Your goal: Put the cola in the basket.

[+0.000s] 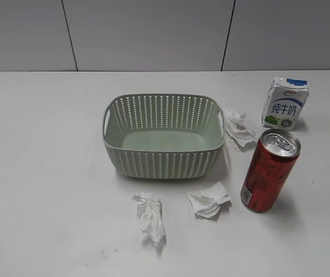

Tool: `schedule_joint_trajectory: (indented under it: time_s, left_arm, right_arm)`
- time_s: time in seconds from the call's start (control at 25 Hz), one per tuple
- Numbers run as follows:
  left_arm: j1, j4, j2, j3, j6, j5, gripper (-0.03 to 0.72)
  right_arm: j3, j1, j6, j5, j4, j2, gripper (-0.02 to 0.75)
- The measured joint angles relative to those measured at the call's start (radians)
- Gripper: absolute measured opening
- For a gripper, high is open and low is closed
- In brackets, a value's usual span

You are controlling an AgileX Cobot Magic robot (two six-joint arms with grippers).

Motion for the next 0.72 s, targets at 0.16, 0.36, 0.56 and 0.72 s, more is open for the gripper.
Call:
schedule_joint_trajectory:
  time_s: [0.16,0.36,0.56,0.72]
  left_arm:
    - [0.0,0.0,0.0,0.0,0.0,0.0,0.217]
    - [0.0,0.0,0.0,0.0,0.0,0.0,0.217]
    - [0.0,0.0,0.0,0.0,0.0,0.0,0.217]
    - [0.0,0.0,0.0,0.0,0.0,0.0,0.217]
  right_arm:
    - [0.0,0.0,0.0,0.0,0.0,0.0,0.58]
    - [-0.002,0.0,0.001,-0.003,0.001,0.0,0.58]
    - [-0.04,0.0,0.002,-0.019,0.011,0.079,0.58]
    - [-0.078,0.0,0.004,-0.015,0.043,0.245,0.58]
